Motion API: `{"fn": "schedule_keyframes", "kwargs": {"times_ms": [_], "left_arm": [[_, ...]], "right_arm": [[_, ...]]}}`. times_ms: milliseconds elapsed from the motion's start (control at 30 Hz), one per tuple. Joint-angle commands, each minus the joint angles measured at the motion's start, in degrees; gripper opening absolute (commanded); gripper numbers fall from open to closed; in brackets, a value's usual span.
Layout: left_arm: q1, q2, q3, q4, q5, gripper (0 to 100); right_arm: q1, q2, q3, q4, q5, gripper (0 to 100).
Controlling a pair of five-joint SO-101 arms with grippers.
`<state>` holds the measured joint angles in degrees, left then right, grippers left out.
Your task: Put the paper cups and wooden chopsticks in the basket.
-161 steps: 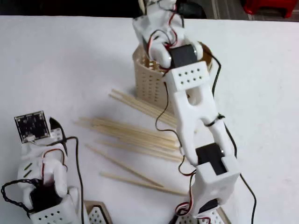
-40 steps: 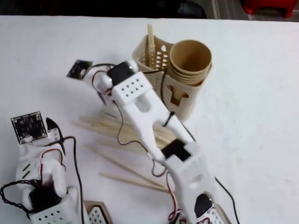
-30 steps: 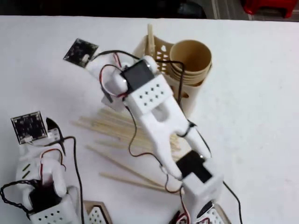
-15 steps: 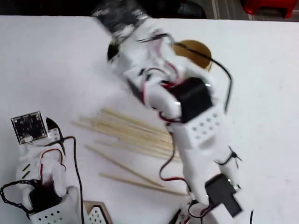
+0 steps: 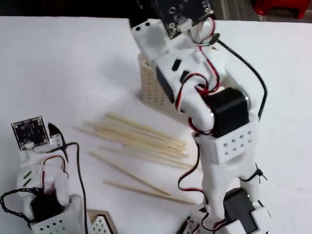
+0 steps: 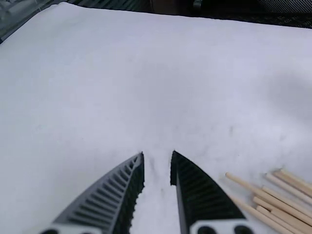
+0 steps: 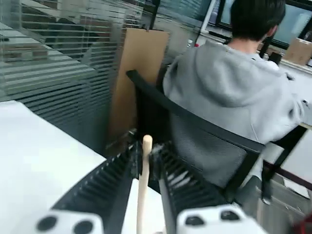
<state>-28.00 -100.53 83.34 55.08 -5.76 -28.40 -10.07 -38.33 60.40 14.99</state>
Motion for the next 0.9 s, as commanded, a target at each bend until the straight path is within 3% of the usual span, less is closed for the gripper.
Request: {"fn": "schedule_keyframes", "kwargs": {"times_ms": [0, 200, 433, 633, 867], "left_arm": [[-0.5, -1.2, -0.4, -1.6, 0.4, 11], [-0.5, -1.2, -0.4, -1.6, 0.4, 11], [-0.5, -1.2, 1.2, -3.8, 0.4, 11], [-0.4, -1.2, 2.6, -6.4, 0.4, 11], [0.0, -0.8, 0.7, -6.3, -1.8, 11]], "right_arm": [[3.4, -0.1, 1.1, -1.0, -0.2, 1.8], [4.1, 2.3, 8.4, -0.6, -0.1, 2.4], [0.6, -2.3, 9.0, 9.9, -0.4, 19.2], [-3.5, -7.9, 9.2, 25.4, -0.1, 15.3], [-2.9, -8.5, 9.8, 38.3, 0.0, 14.1]]}}
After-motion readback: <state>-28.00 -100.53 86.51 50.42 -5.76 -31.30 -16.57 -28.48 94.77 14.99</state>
